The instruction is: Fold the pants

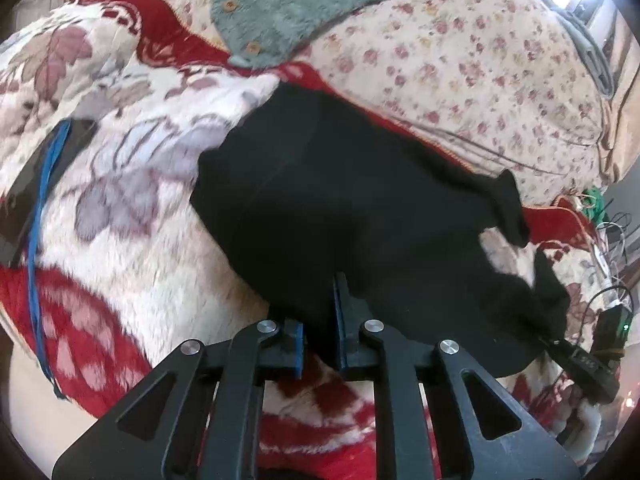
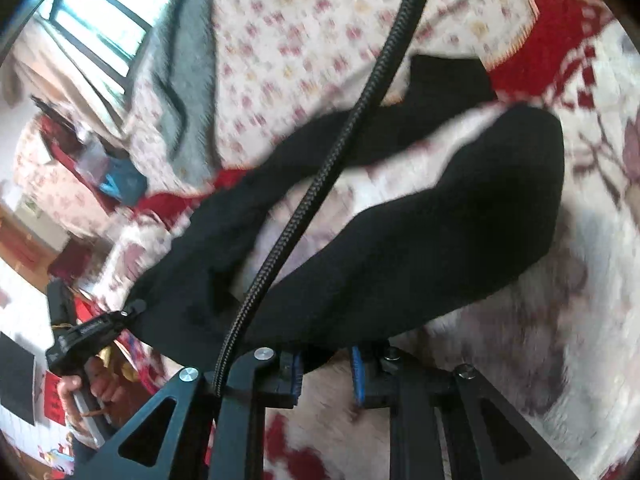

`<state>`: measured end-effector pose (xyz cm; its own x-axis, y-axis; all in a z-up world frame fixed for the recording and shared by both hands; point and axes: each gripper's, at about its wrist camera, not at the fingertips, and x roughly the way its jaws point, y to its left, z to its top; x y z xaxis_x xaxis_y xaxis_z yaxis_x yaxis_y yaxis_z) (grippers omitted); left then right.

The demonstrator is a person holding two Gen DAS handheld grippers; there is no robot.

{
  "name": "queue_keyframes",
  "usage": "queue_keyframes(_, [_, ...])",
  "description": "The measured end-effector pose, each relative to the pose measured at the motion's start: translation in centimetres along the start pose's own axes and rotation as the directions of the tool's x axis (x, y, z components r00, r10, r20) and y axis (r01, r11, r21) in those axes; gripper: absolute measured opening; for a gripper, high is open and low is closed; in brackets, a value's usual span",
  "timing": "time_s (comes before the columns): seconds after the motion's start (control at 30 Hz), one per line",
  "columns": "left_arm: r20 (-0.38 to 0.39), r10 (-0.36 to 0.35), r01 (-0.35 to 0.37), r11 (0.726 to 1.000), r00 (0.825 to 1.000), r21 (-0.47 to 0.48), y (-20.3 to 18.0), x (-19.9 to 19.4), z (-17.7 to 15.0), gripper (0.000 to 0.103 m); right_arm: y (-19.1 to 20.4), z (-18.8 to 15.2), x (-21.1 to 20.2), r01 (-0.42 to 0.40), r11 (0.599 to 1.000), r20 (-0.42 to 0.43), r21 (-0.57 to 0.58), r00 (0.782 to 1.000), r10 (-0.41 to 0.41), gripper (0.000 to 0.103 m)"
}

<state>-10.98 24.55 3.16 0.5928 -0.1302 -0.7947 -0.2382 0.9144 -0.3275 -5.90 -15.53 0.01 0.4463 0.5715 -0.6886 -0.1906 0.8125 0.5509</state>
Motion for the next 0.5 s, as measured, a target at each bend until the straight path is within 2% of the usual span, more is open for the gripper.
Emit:
queue_keyframes(0.07, [0.025,0.015,-0.015,1.0,1.0,-0.001,0.1,-0.7,-0.3,0.017,-0.8,-0.1,-0.8,-0.031,0.999,0.008,0.02,0.999,0.031,0.025])
queue_keyframes(0.13, [0.053,0.044,-0.045,0.999,0.998,0.007,0.0,-1.7,-0.3,0.021,-1.7,0.3,-2.0,-0.025,0.999,0.017,0.02,1.0,0.025,0.031])
queue_keyframes(0.17, [0.068,0.058,-0.059,0.998,0.996,0.012,-0.2,-2.3,-0.3,0.021,-2.0,0.5,-2.7,0.002,1.0,0.029,0.016,1.0,-0.002,0.039])
queue_keyframes(0.2, [0.075,0.069,-0.071,0.997,0.995,0.019,-0.3,-2.8,-0.3,0.021,-2.5,0.8,-3.3,0.037,0.999,0.041,0.011,0.998,-0.037,0.041])
queue_keyframes(0.23, [0.085,0.096,-0.099,0.994,0.992,0.033,-0.6,-3.5,-0.4,0.021,-3.1,1.0,-4.2,0.093,0.996,0.056,0.006,0.994,-0.093,0.042])
queue_keyframes(0.33, [0.171,0.172,-0.186,0.98,0.97,0.068,-1.5,-5.6,-0.8,0.021,-5.2,2.2,-6.2,0.144,0.989,0.096,0.036,0.985,-0.147,0.042])
queue_keyframes(0.43, [0.224,0.165,-0.189,0.978,0.96,0.087,-2.4,-7.2,-0.9,0.021,-7.1,3.6,-7.1,0.125,0.988,0.115,0.095,0.984,-0.135,0.042])
queue_keyframes(0.5, [0.222,0.117,-0.144,0.983,0.968,0.112,-3.6,-7.5,-0.9,0.021,-8.5,4.9,-7.0,0.096,0.987,0.126,0.127,0.986,-0.112,0.042])
